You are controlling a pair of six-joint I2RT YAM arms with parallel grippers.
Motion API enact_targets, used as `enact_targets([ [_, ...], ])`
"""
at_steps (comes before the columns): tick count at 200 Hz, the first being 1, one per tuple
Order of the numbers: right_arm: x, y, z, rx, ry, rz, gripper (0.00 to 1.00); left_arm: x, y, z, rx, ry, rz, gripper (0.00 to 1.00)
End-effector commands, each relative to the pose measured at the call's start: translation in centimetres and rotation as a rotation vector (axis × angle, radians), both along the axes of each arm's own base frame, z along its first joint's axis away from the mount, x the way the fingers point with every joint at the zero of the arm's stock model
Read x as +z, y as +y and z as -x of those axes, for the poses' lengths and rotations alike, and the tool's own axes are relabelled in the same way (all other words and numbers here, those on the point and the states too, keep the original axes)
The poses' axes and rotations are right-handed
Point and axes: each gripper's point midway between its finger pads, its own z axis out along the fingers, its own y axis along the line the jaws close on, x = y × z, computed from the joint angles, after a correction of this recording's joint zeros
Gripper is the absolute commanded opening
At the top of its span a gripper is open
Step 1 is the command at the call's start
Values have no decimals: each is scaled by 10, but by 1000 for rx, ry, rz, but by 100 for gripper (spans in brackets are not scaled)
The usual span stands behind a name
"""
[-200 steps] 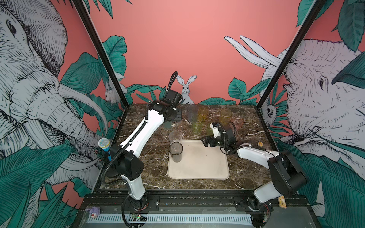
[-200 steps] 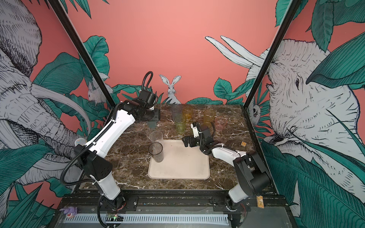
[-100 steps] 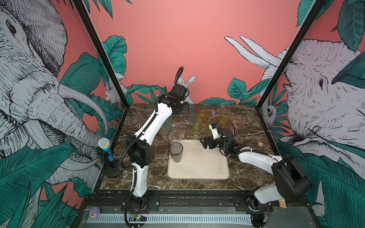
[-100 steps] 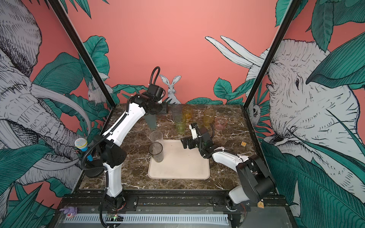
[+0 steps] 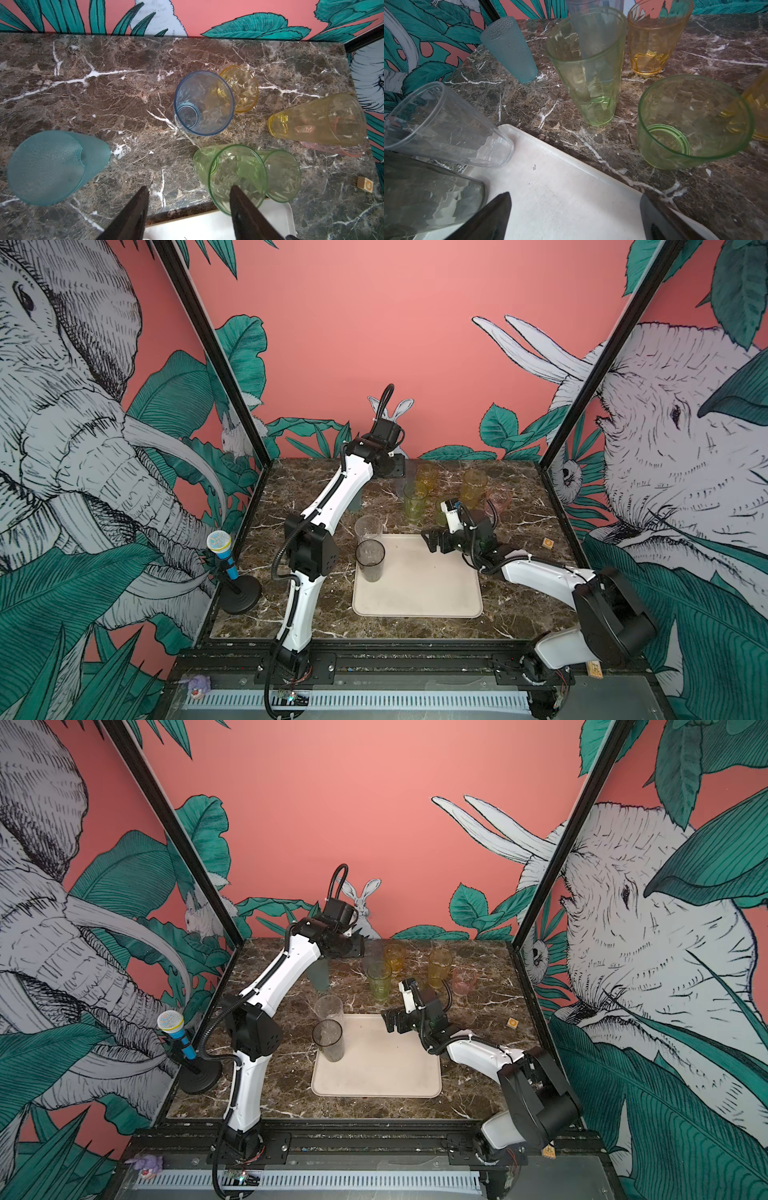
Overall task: Place the glasses into the tray
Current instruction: Pick up the glass from the top-center of the table.
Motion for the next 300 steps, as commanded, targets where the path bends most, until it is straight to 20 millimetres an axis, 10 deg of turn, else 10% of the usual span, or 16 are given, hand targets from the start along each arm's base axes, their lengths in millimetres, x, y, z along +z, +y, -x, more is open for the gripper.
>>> enact_targets([
  [1, 15, -1, -2, -9, -56, -12, 99, 5, -1, -9, 5, -27, 5, 64],
  [148, 0, -6, -8, -49, -1, 45, 99, -64, -10, -57, 38, 2, 64, 64],
  [300, -4, -4, -10, -46, 14, 53, 99, -83, -3, -70, 57, 26, 65, 58],
])
